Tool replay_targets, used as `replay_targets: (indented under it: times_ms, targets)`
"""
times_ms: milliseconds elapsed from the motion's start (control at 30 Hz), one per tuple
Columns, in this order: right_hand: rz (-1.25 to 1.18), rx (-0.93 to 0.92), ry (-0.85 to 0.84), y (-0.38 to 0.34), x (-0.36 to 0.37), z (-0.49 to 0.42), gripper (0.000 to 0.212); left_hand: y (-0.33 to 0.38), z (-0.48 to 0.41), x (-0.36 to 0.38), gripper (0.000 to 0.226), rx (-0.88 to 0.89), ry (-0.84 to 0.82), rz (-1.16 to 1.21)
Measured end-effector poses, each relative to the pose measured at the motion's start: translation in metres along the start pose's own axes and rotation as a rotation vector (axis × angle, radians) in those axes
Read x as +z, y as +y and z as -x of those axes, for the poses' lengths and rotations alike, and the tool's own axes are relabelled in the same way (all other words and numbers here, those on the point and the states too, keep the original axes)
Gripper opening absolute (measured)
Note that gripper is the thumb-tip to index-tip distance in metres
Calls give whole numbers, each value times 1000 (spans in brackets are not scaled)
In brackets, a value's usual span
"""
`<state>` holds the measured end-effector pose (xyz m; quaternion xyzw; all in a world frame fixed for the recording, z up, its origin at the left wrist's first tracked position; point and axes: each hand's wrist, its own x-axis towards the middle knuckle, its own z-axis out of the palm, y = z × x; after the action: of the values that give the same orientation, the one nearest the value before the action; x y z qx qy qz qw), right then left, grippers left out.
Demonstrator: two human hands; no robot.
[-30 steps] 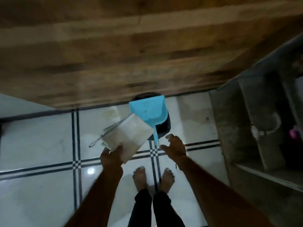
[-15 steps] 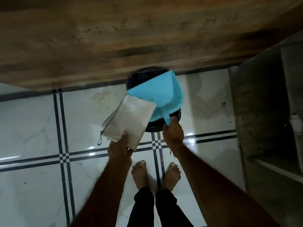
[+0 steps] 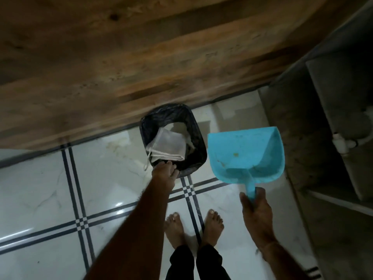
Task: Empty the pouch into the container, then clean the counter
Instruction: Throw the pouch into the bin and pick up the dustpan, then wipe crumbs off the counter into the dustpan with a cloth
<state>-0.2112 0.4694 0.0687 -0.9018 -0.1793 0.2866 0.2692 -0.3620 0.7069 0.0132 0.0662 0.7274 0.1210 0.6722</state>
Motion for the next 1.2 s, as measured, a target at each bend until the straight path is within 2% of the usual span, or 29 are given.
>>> replay_targets:
  times_ms: [100, 167, 233, 367, 500, 567, 700, 833, 967, 1100, 1200]
  targets:
    - [-26, 47, -13, 3, -21, 22, 23, -1, 34, 1, 39, 62, 23, -132]
    - [-44, 95, -9, -3, -41, 39, 24, 2, 72, 7, 43, 235, 91, -450]
    - [-82, 173, -3, -8, -66, 60, 23, 8, 119, 17, 52, 474, 91, -810]
    - [-258, 272, 68, -26, -138, 109, 21, 20, 234, 53, 62, 843, -47, -1265]
    - [-373, 361, 115, -45, -233, 169, 26, 6, 371, 95, 65, 1024, -203, -1538]
    - [-437, 357, 80, -53, -245, 174, 25, 5, 398, 109, 68, 1087, -221, -1597]
    - [-657, 363, 104, -58, -319, 205, 22, -34, 494, 151, 74, 1238, -321, -1701]
    - [-761, 397, 94, -46, -365, 205, 26, -63, 542, 187, 74, 1398, -410, -1752]
    - [-855, 430, 134, -34, -387, 202, 28, -70, 566, 237, 70, 1533, -508, -1800]
    - [-895, 456, 145, -33, -395, 194, 24, -63, 559, 305, 72, 1500, -653, -1798]
    - [-926, 474, 180, -38, -397, 188, 24, -56, 556, 357, 69, 1621, -656, -1806]
